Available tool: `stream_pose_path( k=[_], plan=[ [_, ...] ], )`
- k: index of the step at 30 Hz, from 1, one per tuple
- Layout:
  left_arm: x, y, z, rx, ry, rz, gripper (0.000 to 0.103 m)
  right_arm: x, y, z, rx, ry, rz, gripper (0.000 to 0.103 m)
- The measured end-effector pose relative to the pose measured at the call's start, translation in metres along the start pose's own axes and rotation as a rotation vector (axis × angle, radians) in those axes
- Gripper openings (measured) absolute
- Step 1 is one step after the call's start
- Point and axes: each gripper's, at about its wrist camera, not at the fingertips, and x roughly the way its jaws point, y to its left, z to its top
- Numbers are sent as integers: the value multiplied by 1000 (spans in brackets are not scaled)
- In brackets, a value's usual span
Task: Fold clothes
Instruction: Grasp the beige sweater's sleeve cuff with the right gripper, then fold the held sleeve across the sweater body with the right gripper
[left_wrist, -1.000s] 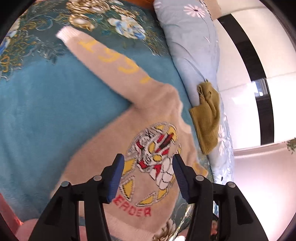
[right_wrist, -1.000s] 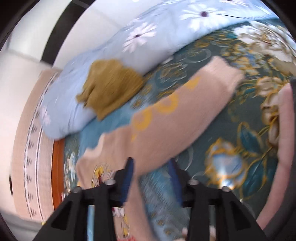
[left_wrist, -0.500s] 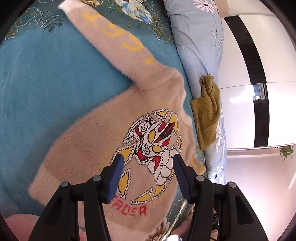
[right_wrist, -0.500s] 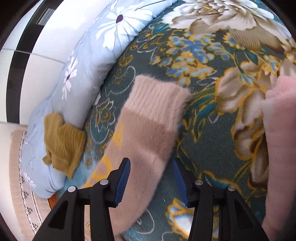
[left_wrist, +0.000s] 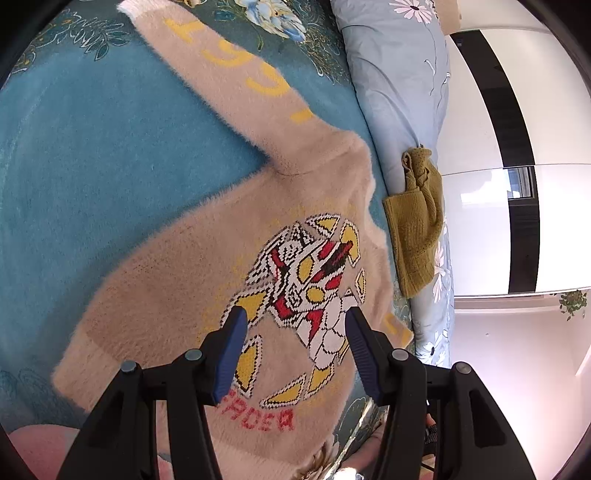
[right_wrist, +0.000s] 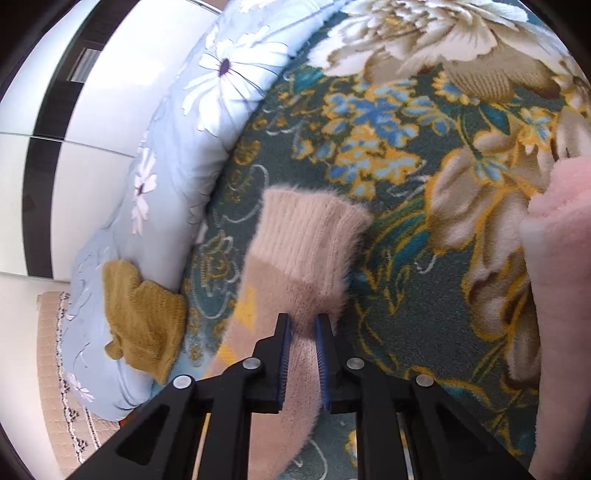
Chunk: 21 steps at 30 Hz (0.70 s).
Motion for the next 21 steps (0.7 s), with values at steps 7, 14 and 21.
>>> stream_pose_path(
  k=[7, 14, 21],
  plan=[
    [-8, 1, -1, -12, -12, -29, 56, -44, 26, -2, -78, -40, 153, 13],
    [-17, 6, -2, -40, -14, -84, 56, -83, 79, -23, -241, -80, 199, 13],
    [-26, 11, -2, -70, -16, -157, 56, -130, 176, -94, -570, -137, 222, 13]
  ],
)
